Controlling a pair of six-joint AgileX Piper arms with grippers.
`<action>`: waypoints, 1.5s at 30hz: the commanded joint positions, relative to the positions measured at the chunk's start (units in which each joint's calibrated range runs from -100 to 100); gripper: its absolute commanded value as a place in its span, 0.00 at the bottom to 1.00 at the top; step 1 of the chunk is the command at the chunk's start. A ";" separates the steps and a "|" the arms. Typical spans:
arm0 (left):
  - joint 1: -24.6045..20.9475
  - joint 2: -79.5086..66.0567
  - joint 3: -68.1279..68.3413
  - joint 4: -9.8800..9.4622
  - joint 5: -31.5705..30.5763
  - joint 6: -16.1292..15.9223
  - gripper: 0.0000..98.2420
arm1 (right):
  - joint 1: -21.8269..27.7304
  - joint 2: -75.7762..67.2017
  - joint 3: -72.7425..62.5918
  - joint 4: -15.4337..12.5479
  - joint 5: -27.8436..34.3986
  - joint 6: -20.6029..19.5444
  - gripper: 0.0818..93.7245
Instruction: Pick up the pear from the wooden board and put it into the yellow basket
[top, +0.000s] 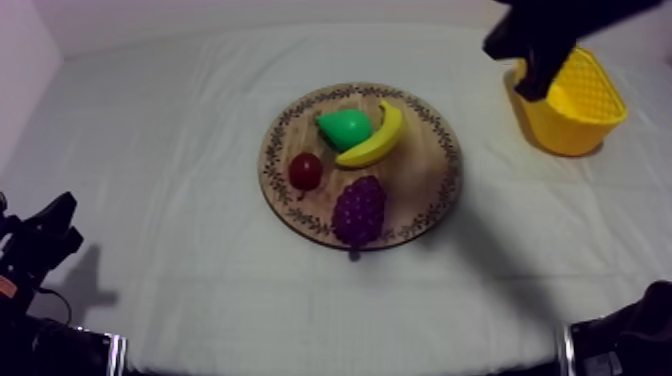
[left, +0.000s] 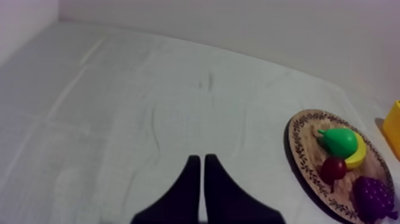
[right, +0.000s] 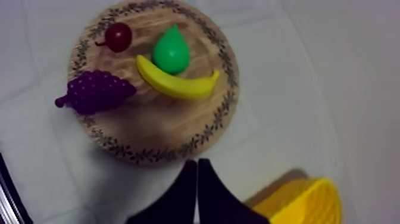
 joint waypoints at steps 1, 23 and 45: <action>-0.01 0.00 -0.02 -0.02 0.00 0.02 0.00 | -1.01 9.60 -16.93 -0.39 5.83 2.69 0.01; -0.01 0.00 -0.02 -0.02 0.00 0.02 0.00 | -4.61 41.77 -41.25 1.05 14.41 4.34 0.27; -0.01 0.00 -0.02 -0.02 0.00 0.02 0.00 | -4.30 48.78 -40.44 3.22 13.30 4.11 0.74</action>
